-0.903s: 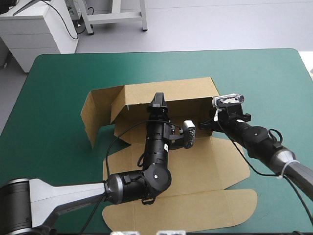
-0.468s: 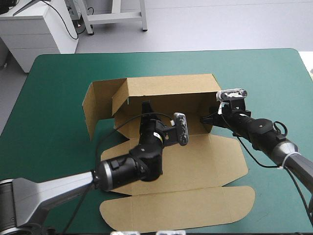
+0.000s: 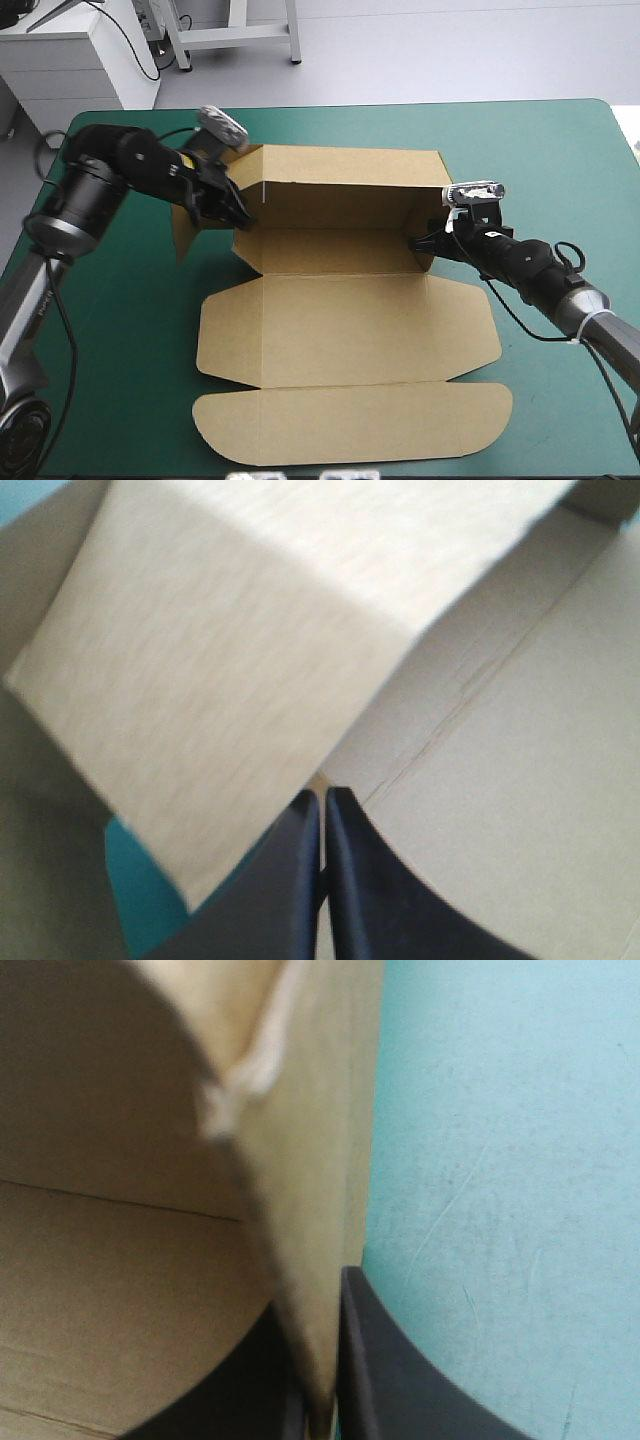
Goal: Fold the box
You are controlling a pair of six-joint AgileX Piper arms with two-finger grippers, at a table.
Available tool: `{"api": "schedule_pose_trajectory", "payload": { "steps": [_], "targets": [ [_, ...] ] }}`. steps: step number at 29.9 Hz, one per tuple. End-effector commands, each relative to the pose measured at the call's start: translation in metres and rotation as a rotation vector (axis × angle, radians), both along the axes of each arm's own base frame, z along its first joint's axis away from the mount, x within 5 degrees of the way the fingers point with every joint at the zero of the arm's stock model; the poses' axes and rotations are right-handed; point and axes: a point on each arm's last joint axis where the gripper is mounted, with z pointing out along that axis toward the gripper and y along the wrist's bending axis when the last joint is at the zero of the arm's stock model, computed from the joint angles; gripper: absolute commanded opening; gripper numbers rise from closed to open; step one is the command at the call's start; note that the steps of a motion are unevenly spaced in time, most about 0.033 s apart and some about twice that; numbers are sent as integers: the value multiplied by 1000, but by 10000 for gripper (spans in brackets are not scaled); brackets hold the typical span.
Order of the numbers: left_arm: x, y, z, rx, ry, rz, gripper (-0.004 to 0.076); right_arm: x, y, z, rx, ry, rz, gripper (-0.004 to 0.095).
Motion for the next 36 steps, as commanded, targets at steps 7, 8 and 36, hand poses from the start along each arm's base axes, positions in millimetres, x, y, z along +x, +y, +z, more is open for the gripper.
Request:
{"api": "schedule_pose_trajectory", "payload": {
  "steps": [7, 8, 36],
  "targets": [
    [1, 118, 42, -400, -76, 261, 6, 0, 8, 17, 22, 90, 85, -19],
    [-1, 127, 46, -450, -86, 261, 6, 1, 8, 20, 17, 91, 84, -19],
    [-11, 212, -42, -615, 21, 584, 6, 7, -1, 96, -85, 264, -20, -16]
  ]
}}
